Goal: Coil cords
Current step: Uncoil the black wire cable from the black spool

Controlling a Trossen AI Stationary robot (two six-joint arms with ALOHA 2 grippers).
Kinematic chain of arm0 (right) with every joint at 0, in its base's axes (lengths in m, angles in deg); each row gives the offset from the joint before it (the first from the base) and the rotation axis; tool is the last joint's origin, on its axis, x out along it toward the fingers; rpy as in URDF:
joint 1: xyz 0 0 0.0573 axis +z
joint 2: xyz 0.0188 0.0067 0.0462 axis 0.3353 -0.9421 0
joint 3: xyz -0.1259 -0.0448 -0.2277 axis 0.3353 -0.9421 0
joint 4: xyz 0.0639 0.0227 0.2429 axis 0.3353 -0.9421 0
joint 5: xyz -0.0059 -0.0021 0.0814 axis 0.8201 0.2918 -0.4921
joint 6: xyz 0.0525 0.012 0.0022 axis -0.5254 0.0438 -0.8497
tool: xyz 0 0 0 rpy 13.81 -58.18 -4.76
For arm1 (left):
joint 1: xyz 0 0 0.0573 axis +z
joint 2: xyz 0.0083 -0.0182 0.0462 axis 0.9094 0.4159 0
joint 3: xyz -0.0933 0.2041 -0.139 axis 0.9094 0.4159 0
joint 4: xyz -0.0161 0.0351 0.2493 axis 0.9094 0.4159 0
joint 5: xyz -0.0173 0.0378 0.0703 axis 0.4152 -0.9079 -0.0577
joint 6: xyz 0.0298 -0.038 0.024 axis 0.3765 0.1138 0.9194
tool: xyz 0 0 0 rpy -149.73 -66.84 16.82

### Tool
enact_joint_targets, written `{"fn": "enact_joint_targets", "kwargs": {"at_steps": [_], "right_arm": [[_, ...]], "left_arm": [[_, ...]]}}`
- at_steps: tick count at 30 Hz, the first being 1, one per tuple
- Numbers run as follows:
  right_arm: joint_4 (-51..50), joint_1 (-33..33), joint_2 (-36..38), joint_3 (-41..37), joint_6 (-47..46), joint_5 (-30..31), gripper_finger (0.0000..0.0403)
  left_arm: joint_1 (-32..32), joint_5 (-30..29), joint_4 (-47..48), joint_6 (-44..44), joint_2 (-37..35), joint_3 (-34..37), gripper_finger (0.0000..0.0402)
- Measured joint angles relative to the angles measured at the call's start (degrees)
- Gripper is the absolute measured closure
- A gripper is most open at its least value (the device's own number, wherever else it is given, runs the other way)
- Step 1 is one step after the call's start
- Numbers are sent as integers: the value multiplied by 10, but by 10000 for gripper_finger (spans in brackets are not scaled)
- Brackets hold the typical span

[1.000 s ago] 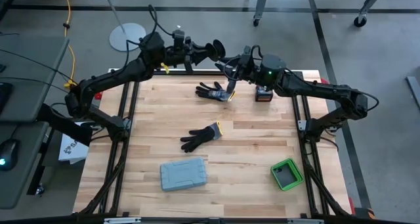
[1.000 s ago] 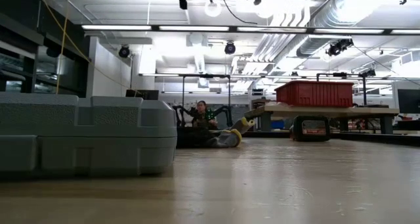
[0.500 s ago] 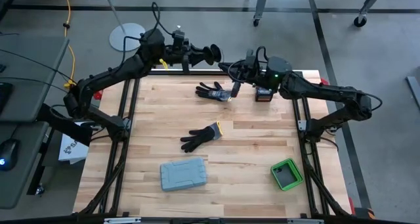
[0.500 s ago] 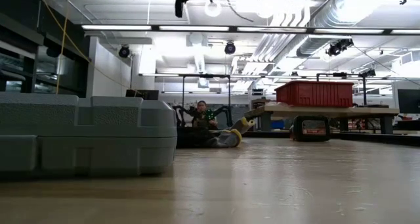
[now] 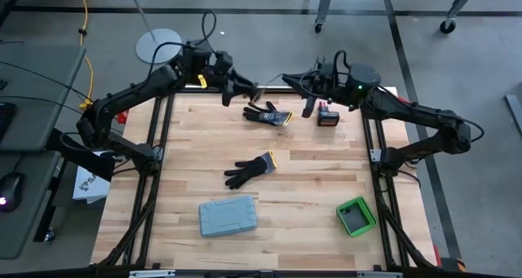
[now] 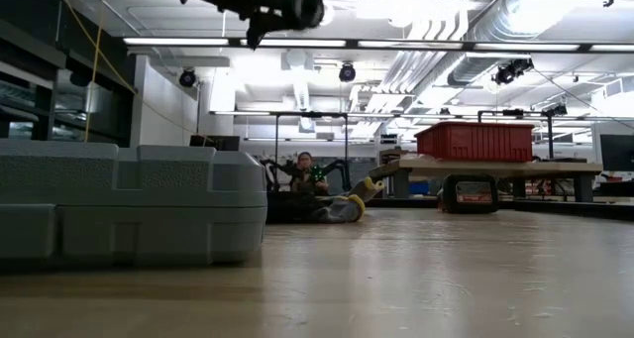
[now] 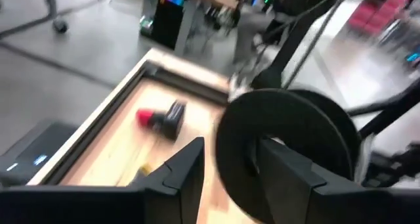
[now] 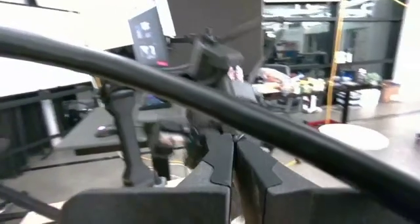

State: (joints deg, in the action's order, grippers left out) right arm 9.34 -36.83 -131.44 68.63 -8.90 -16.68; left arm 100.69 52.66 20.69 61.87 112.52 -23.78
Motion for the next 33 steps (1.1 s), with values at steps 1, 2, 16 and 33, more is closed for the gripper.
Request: {"fn": "enact_joint_targets", "kwargs": {"at_steps": [1,2,16,33], "right_arm": [[0,0,1,0,0,-8,402],[0,0,1,0,-2,-14,402],[35,0,30,40,-37,-116,403],[-130,0,-34,374,133,-137,403]], "left_arm": [[-3,-10,16,10,0,0,259],[-6,-20,32,21,0,0,255],[-9,-108,107,66,-22,9,238],[-96,-73,-150,-96,19,250,238]]}}
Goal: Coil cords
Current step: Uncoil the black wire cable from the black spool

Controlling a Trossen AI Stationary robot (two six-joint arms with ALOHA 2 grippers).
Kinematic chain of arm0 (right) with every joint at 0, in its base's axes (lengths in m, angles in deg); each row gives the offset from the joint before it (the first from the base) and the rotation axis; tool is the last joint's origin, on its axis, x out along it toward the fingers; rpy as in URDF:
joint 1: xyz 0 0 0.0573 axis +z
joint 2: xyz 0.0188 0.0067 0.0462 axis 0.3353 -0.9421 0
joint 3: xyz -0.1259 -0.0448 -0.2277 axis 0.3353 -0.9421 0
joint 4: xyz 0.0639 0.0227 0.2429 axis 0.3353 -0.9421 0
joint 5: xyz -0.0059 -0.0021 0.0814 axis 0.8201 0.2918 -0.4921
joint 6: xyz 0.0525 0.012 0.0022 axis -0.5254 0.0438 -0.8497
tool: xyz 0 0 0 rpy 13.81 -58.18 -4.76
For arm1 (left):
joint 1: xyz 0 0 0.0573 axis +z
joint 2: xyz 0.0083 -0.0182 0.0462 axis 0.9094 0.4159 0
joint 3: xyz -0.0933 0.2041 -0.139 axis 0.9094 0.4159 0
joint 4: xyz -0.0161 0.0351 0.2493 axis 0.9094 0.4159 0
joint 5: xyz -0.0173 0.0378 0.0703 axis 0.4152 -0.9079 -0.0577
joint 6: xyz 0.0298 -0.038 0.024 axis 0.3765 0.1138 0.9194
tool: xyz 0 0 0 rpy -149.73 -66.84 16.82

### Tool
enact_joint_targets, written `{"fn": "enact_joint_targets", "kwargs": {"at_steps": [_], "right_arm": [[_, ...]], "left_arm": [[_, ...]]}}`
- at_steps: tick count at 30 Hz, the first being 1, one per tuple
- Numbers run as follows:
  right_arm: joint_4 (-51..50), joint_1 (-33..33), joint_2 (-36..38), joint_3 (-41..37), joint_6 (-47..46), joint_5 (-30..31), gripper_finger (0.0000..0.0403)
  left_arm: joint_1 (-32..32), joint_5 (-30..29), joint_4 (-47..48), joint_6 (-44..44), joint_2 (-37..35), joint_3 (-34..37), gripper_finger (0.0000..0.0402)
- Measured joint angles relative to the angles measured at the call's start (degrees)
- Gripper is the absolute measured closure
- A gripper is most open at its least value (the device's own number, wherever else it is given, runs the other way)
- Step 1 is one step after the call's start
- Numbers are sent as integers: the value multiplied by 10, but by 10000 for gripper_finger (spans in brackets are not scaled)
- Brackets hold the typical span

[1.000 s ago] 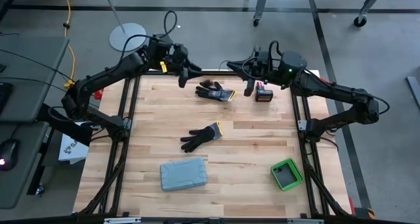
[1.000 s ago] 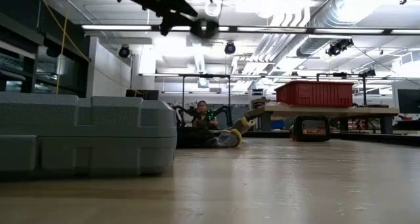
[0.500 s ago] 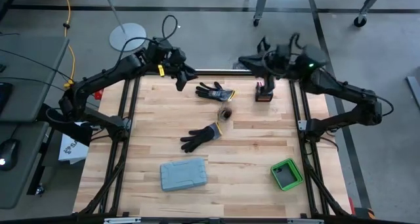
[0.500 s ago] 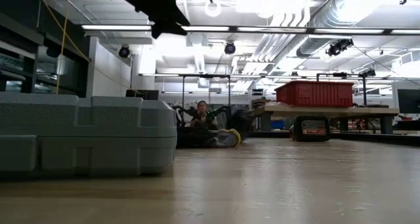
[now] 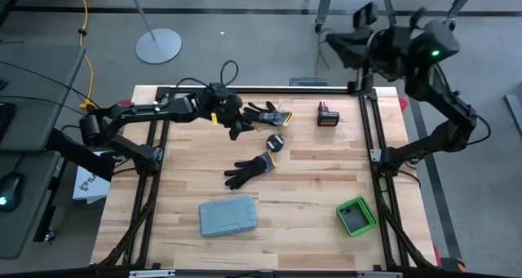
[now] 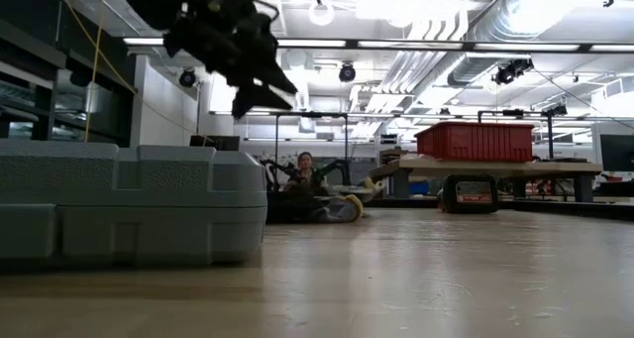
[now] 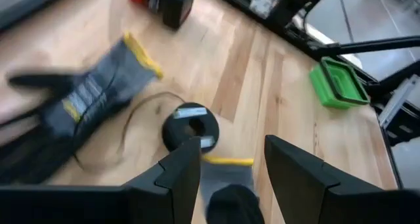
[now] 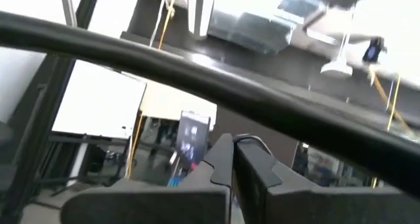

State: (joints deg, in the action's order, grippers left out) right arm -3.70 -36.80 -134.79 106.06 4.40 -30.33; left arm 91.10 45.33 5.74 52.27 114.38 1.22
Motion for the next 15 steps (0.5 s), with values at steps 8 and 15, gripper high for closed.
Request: {"fn": "enact_joint_targets", "kwargs": {"at_steps": [8,15], "right_arm": [[-73,0,-20,91,49,3,403],[-81,-3,-21,103,54,14,403]], "left_arm": [[-19,-7,-4,-21,79,0,238],[-27,-10,5,-56,153,0,238]]}}
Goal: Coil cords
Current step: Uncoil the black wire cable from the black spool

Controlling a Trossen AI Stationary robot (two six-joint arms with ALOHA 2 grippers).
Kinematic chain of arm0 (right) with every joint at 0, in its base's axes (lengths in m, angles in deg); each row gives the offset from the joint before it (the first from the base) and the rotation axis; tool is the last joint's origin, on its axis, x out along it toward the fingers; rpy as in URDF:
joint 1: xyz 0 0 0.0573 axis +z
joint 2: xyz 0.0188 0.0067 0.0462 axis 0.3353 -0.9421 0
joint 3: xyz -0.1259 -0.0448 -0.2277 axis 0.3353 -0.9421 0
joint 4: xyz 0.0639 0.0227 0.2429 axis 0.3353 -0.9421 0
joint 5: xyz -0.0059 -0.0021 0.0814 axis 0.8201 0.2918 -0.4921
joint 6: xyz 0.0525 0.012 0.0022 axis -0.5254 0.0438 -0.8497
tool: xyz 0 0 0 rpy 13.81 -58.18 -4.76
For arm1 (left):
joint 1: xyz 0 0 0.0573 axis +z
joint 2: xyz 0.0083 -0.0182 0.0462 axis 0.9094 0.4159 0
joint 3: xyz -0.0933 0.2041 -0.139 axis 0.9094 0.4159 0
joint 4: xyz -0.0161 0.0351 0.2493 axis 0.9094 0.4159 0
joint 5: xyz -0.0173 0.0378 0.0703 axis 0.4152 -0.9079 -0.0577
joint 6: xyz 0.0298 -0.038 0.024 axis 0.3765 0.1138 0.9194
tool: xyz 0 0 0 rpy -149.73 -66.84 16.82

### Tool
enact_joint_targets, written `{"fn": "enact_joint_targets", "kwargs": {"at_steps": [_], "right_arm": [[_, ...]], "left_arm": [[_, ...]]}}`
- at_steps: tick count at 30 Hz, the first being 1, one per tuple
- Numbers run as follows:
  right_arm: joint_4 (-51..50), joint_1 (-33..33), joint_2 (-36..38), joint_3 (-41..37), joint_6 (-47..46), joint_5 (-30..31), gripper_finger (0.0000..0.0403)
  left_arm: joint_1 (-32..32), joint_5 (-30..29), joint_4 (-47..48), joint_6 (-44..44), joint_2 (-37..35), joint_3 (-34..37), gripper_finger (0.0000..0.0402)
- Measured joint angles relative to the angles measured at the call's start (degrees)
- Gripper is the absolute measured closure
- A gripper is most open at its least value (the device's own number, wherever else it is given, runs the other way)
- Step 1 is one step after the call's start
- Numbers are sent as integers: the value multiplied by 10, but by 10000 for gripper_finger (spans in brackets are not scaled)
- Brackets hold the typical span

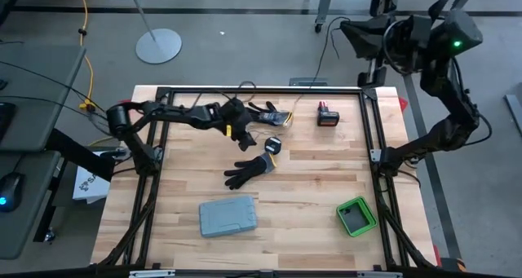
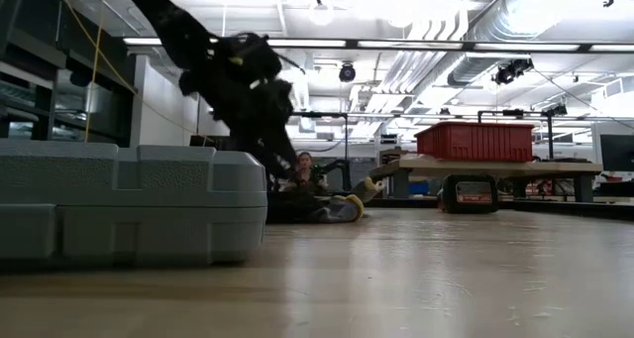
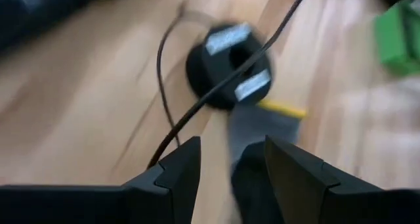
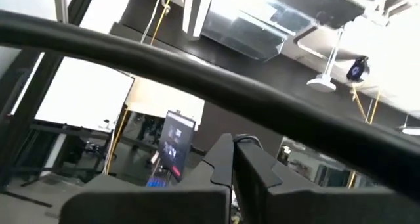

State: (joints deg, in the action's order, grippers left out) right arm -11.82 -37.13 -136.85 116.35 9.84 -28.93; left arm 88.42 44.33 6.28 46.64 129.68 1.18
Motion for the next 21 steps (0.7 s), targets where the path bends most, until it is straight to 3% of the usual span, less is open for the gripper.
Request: {"fn": "enact_joint_targets", "kwargs": {"at_steps": [6,11,12,16,21], "right_arm": [[1,-2,1,24,15,28,403],[-20,-4,1,51,30,32,403],[-28,-6,1,57,35,33,403],[-43,-12,1,77,43,39,403],[-63,-12,1,94,51,39,403]], "left_arm": [[9,1,9,-33,33,0,238],[23,28,40,-1,-8,0,238],[27,18,64,22,-21,-1,238],[51,-128,209,43,-68,0,238],[75,-103,229,37,-137,0,238]]}}
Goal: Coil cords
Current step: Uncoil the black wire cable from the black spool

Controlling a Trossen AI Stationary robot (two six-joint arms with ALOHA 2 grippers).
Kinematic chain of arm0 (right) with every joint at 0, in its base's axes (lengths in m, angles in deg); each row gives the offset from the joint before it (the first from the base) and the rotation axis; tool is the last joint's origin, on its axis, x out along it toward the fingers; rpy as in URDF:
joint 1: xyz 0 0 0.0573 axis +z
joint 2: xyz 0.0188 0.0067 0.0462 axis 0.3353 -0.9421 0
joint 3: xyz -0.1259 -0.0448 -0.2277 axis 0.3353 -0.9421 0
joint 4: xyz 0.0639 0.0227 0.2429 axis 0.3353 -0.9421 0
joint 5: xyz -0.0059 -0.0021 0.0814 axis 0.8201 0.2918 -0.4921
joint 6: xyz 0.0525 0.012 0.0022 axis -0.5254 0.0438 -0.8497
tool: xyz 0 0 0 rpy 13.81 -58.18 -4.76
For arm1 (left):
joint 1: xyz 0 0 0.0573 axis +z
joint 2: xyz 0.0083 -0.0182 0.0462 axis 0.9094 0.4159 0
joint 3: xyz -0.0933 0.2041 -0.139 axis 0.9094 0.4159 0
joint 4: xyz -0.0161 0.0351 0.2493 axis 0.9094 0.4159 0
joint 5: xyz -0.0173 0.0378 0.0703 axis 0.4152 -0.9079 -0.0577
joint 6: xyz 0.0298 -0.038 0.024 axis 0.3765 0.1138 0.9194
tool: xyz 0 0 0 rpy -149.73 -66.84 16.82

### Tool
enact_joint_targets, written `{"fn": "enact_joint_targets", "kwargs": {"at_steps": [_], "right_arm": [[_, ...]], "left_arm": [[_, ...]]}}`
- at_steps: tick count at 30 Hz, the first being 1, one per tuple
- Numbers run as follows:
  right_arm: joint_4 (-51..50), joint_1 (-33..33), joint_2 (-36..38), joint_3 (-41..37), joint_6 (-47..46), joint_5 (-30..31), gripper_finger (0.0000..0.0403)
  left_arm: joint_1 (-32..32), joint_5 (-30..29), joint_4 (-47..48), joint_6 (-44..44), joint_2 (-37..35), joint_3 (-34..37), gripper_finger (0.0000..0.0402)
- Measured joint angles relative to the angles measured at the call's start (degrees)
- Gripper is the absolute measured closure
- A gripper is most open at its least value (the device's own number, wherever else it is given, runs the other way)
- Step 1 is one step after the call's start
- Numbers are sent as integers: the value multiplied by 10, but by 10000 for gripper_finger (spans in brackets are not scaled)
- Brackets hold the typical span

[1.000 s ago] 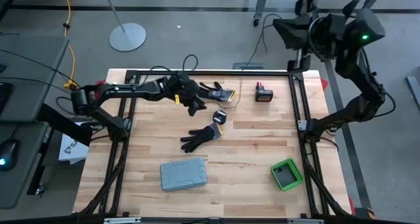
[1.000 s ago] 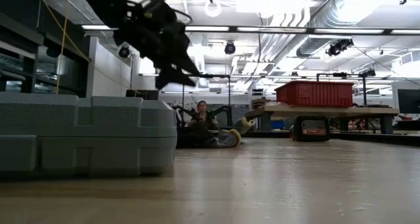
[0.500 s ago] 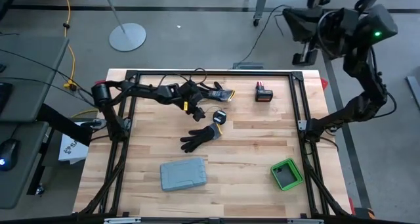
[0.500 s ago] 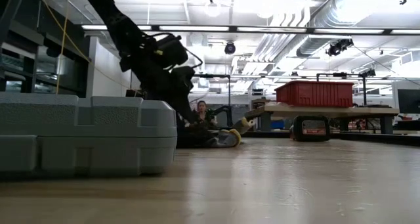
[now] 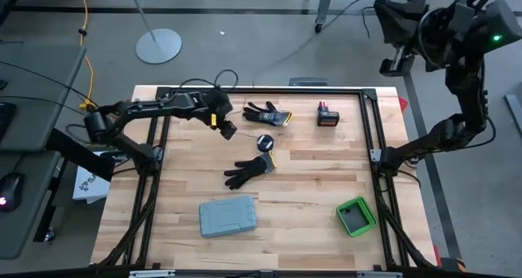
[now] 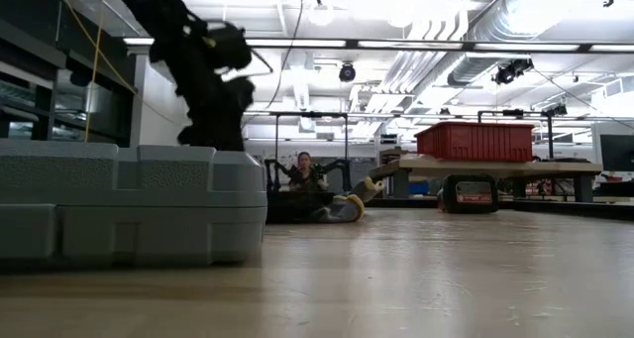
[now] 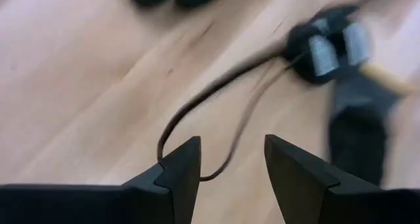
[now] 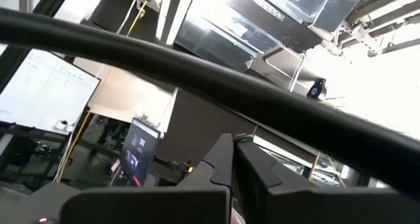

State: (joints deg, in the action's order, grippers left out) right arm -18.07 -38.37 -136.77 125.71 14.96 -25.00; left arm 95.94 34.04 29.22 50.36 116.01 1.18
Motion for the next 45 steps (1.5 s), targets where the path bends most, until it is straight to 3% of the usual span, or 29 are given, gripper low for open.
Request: {"fn": "enact_joint_targets", "kwargs": {"at_steps": [5,9,11,16,19,24,28,34,39,45], "right_arm": [[-4,0,0,1,5,0,403],[-8,0,0,1,19,0,403],[-9,0,0,0,19,0,403],[-9,0,0,0,23,0,403],[-9,0,0,0,23,0,403],[-9,0,0,0,23,0,403],[-9,0,0,0,23,0,403],[-9,0,0,0,21,0,403],[-9,0,0,0,23,0,403],[-9,0,0,0,23,0,403]], "left_arm": [[2,22,-111,-8,-54,-1,238],[2,24,-134,-54,-81,-10,238],[1,21,-103,-47,-97,-29,238],[-6,-71,98,18,-102,-38,238],[-6,-65,104,24,-91,-19,238],[-6,14,-92,-51,-40,45,238],[-13,37,-189,-70,24,35,238],[-44,38,-192,1,141,-80,238],[-51,38,-141,-19,228,-184,238],[-54,37,-100,-49,300,-250,238]]}}
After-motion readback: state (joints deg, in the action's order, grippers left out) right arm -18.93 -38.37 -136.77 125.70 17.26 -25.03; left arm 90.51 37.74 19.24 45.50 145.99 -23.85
